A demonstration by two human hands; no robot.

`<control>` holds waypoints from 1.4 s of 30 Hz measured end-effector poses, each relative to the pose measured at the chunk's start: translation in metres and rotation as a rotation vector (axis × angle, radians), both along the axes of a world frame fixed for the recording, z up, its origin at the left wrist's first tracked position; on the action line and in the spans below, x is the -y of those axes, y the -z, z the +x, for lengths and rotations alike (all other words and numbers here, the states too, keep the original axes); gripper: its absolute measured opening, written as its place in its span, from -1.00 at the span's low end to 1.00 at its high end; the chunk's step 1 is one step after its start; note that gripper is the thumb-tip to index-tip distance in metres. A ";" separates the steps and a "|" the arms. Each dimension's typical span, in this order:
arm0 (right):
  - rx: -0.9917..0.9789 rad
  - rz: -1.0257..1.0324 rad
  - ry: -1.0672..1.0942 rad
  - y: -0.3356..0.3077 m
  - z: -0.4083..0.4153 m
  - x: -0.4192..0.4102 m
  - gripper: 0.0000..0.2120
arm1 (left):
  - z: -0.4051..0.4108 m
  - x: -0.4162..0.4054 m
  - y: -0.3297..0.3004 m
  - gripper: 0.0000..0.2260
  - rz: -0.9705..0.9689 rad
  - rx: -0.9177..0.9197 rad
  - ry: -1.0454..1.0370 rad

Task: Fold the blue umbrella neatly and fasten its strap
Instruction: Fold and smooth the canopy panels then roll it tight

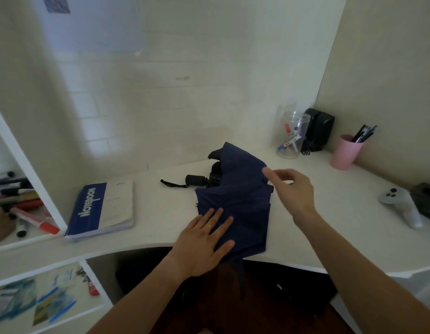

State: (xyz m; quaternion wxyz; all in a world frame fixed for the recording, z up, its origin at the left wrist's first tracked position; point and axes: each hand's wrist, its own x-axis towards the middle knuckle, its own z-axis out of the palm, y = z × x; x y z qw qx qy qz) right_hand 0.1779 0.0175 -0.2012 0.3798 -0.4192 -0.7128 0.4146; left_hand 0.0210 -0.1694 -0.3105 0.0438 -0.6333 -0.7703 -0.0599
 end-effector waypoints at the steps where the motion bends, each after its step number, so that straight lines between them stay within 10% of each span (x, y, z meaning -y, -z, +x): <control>1: -0.028 -0.110 -0.012 -0.008 -0.008 -0.005 -0.56 | -0.001 0.000 0.001 -0.41 0.003 0.001 0.000; 9: -0.179 -0.414 -0.216 -0.011 -0.013 0.012 -0.81 | 0.001 0.001 0.000 -0.45 0.060 0.017 -0.008; 17: -0.367 -0.565 -0.194 0.036 0.026 0.036 -0.63 | 0.015 0.010 0.007 -0.48 0.285 0.001 -0.032; 23: -0.398 -0.600 -0.189 0.059 0.024 0.037 -0.67 | 0.012 0.006 -0.027 -0.52 0.748 0.381 -0.328; 31: -0.311 -0.459 -0.221 0.069 0.020 0.037 -0.86 | -0.032 -0.029 -0.070 0.05 0.268 1.005 -0.281; 34: -0.296 -0.440 -0.249 0.069 0.020 0.036 -0.84 | -0.045 -0.029 -0.064 0.17 0.228 0.889 -0.237; 38: -0.273 -0.394 -0.272 0.072 0.018 0.037 -0.87 | -0.034 -0.022 -0.067 -0.10 0.477 0.922 -0.216; 42: -0.238 -0.354 -0.294 0.073 0.017 0.039 -0.82 | -0.016 -0.012 -0.080 -0.78 0.404 1.011 -0.156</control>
